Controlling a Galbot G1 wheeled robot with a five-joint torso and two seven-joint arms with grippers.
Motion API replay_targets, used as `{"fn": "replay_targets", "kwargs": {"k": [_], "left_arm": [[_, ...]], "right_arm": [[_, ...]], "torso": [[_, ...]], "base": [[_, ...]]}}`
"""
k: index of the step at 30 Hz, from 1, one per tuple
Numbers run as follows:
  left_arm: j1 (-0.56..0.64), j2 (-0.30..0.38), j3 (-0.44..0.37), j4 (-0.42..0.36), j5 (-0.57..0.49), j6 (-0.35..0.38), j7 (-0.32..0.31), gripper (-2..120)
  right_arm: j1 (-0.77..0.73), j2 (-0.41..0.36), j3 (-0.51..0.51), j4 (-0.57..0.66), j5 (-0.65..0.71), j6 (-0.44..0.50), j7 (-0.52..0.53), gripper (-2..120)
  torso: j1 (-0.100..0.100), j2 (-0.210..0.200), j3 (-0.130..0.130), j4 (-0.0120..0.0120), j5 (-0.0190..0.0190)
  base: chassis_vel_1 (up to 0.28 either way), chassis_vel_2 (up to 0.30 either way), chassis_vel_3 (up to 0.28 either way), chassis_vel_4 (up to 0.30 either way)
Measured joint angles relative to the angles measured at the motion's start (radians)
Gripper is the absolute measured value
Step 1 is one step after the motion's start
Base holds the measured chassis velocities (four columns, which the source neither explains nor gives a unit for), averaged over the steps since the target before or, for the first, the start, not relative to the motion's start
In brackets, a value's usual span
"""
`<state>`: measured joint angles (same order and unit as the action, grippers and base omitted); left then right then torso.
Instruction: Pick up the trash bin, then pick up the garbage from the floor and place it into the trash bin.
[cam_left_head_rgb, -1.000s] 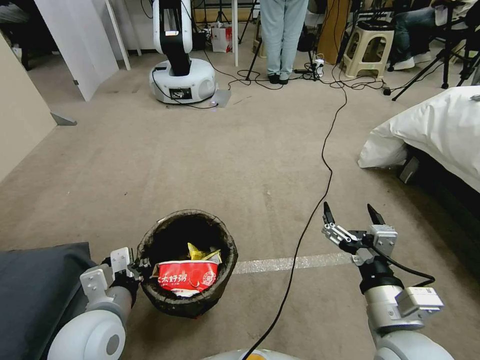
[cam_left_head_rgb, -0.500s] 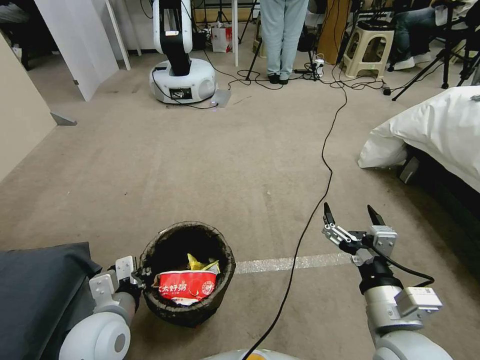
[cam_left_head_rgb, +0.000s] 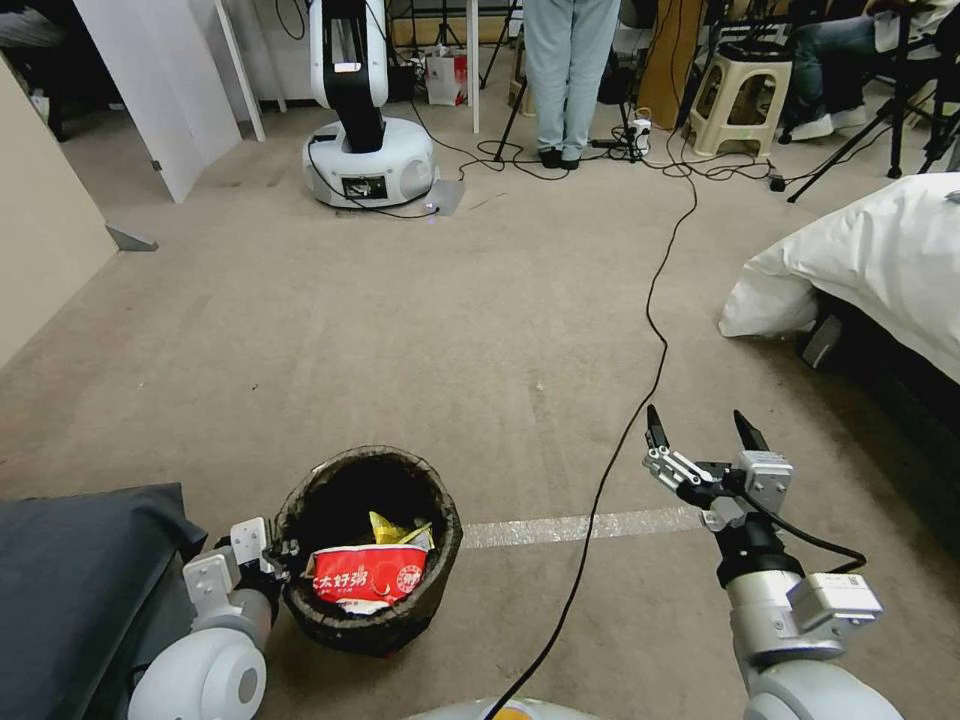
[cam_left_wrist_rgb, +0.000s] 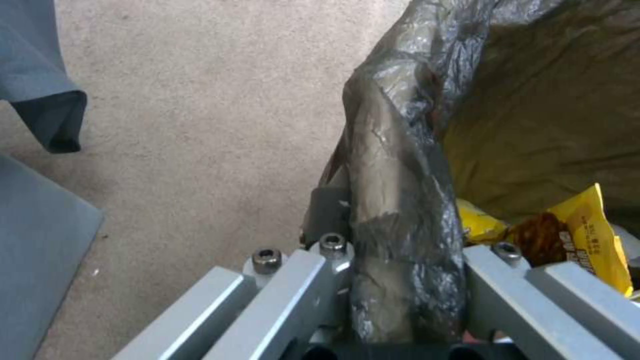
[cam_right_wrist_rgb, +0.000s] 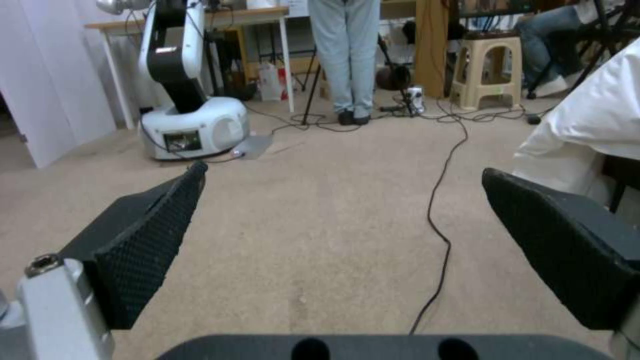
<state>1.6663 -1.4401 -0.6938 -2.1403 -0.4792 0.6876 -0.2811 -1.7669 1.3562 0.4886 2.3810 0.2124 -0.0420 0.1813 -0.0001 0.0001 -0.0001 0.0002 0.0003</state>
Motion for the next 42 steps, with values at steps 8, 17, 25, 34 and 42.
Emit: {"fn": "replay_targets", "kwargs": {"k": [8, 17, 25, 34, 42], "left_arm": [[-0.001, 0.001, 0.003, 0.000, 0.008, 0.000, 0.007, 3], [0.001, 0.001, 0.015, -0.001, 0.024, 0.001, 0.018, 44], [0.003, 0.004, 0.014, -0.027, 0.034, 0.002, 0.019, 69], [0.019, 0.021, -0.014, -0.122, 0.030, 0.014, 0.010, 99], [0.023, 0.035, -0.031, -0.200, 0.004, 0.017, -0.034, 100]], "right_arm": [[0.003, -0.001, -0.003, -0.001, 0.000, 0.000, 0.000, 100], [0.003, -0.001, -0.006, -0.003, 0.000, -0.001, 0.000, 100], [0.006, -0.002, -0.014, -0.003, 0.000, -0.005, 0.000, 100], [0.007, 0.002, -0.023, -0.003, -0.002, -0.006, 0.004, 100], [0.007, 0.002, -0.026, 0.002, -0.002, -0.010, 0.006, 100]], "torso": [[0.000, 0.000, 0.000, -0.0001, -0.0002], [0.000, 0.000, 0.000, -0.0006, -0.0012], [0.000, 0.000, 0.000, -0.0004, -0.0006], [0.000, 0.000, 0.000, -0.0002, -0.0003], [0.000, 0.000, 0.000, -0.0002, -0.0003]], "base": [[0.000, 0.000, 0.000, 0.000], [0.000, 0.000, 0.000, 0.000], [0.000, 0.000, 0.000, 0.000], [0.000, 0.000, 0.000, 0.000], [0.000, 0.000, 0.000, 0.000]]}}
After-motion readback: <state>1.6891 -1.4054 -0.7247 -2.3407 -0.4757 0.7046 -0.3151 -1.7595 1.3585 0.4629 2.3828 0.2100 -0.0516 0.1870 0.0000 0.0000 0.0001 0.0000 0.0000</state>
